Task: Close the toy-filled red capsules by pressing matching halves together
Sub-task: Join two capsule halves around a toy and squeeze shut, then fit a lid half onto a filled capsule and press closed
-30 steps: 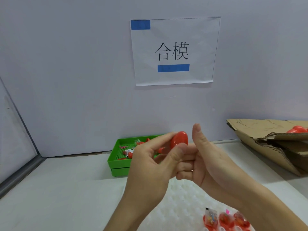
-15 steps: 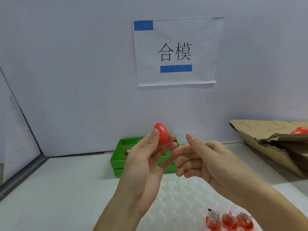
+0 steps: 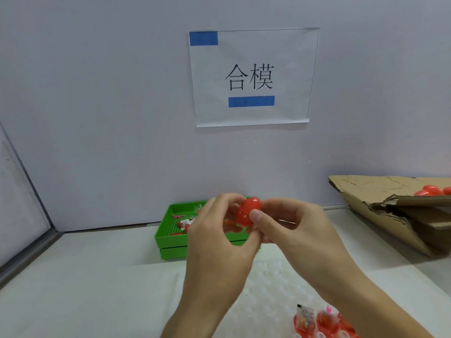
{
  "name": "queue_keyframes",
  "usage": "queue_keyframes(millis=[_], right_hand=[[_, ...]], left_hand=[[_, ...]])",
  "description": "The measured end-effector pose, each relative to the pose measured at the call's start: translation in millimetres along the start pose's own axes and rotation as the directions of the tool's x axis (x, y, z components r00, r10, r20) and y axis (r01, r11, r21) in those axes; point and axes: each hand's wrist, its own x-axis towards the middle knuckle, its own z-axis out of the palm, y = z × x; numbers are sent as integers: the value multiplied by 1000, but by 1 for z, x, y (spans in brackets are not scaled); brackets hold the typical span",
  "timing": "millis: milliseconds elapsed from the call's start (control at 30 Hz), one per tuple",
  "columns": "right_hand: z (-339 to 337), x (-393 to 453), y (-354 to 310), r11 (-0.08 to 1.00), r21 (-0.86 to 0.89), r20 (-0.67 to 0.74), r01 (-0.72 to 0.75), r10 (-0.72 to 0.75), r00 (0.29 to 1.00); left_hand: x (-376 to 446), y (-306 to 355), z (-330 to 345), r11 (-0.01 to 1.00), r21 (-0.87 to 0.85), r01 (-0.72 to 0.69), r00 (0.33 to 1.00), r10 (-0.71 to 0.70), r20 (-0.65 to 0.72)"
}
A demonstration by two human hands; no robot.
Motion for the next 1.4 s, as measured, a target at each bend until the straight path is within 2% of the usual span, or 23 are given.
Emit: queue_keyframes(millis=[67,133,200,300,400,467,567,700,867,967,1033,1133,1233,1300,1400], right_hand=[[-3,0,1,1000,30,-5,-5,5,1000],[-2,1,0,994,98,20,-37,35,999],[3,0,1,982,169,34,-85,81,996],[10,0,7,978,167,-12,-125,128,992],[12,2,11,967,219,-26,-134,143,989],[6,11,15,920,357,-50,-166,196,979],[-22,42,28,759,621,-176,-195,378,909],[-76,90,50,626,770,-323,-120,546,773],[-126,127,69,597,801,-464,30,588,663],[-142,140,68,486,861,-457,148,613,645],[-141,141,67,455,884,-399,109,612,683],[-123,128,67,562,815,-271,-143,586,764],[-107,105,64,700,621,-165,-354,558,813],[-102,89,59,788,446,-118,-424,521,845],[-95,65,42,902,78,17,-425,425,905]], left_hand=[[1,1,-2,997,-73,7,999,-3,47],[3,0,-4,996,-86,6,999,-3,36],[4,-2,-5,999,-45,-12,1000,12,14],[4,-4,-5,994,73,-85,996,84,11],[3,-6,-3,984,132,-121,990,110,86],[3,-7,-3,983,136,-121,987,105,121],[2,-8,-5,985,139,-98,992,86,90],[4,-6,-8,991,120,-64,996,55,74],[7,-9,-9,997,70,-36,998,32,60],[7,-10,-9,999,50,-19,998,16,66],[7,-10,-10,999,42,-15,997,11,77],[7,-11,-10,999,49,-7,995,2,97],[7,-13,-10,998,62,1,993,-8,121],[7,-14,-11,998,60,13,990,-21,137],[8,-14,-14,996,74,47,980,-61,191]])
